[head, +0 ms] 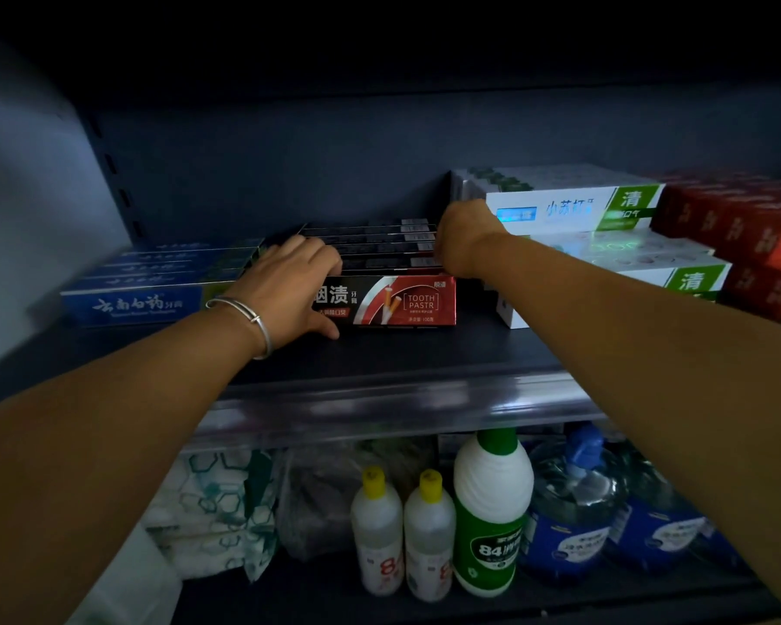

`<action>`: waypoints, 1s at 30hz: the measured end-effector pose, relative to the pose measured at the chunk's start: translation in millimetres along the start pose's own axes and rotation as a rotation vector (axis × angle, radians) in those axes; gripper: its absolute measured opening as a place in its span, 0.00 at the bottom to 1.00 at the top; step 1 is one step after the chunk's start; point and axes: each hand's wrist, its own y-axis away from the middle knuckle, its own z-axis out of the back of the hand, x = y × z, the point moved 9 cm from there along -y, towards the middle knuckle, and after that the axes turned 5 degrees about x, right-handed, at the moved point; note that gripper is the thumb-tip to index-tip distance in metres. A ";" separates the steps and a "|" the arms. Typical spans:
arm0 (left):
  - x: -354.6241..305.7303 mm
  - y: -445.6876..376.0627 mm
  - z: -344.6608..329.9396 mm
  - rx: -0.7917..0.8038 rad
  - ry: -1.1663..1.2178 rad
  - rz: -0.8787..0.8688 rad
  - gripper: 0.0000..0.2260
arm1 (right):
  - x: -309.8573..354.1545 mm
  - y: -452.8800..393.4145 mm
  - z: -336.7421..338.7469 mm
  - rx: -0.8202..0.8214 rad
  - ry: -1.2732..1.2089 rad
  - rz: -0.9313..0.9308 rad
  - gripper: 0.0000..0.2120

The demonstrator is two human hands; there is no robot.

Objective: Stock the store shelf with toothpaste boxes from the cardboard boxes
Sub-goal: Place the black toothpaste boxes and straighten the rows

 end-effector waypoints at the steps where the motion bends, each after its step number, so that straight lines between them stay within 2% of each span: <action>1: -0.1 -0.1 0.2 -0.002 0.001 0.000 0.28 | -0.4 0.1 0.5 -0.016 -0.023 -0.008 0.12; 6: -0.3 -0.4 0.1 -0.013 -0.005 0.009 0.28 | -3.4 -1.2 -3.1 -0.034 -0.108 -0.015 0.11; 11: -1.2 -0.2 0.4 -0.003 -0.013 0.019 0.28 | 0.4 6.5 6.3 -0.087 -0.196 0.075 0.11; 15: -4.8 -0.4 2.2 -0.007 -0.051 0.032 0.27 | 11.5 25.7 5.3 0.036 -0.205 0.219 0.15; 18: -8.4 -1.4 4.2 -0.022 -0.070 0.043 0.28 | 10.3 31.1 -6.7 0.128 -0.187 0.258 0.18; 21: -11.0 -2.7 2.3 -0.005 -0.078 0.052 0.28 | 9.1 30.4 -11.4 0.122 -0.142 0.279 0.22; 30: -2.4 -1.1 -0.4 0.019 0.045 0.060 0.25 | 10.4 31.6 -11.9 0.088 -0.166 0.285 0.22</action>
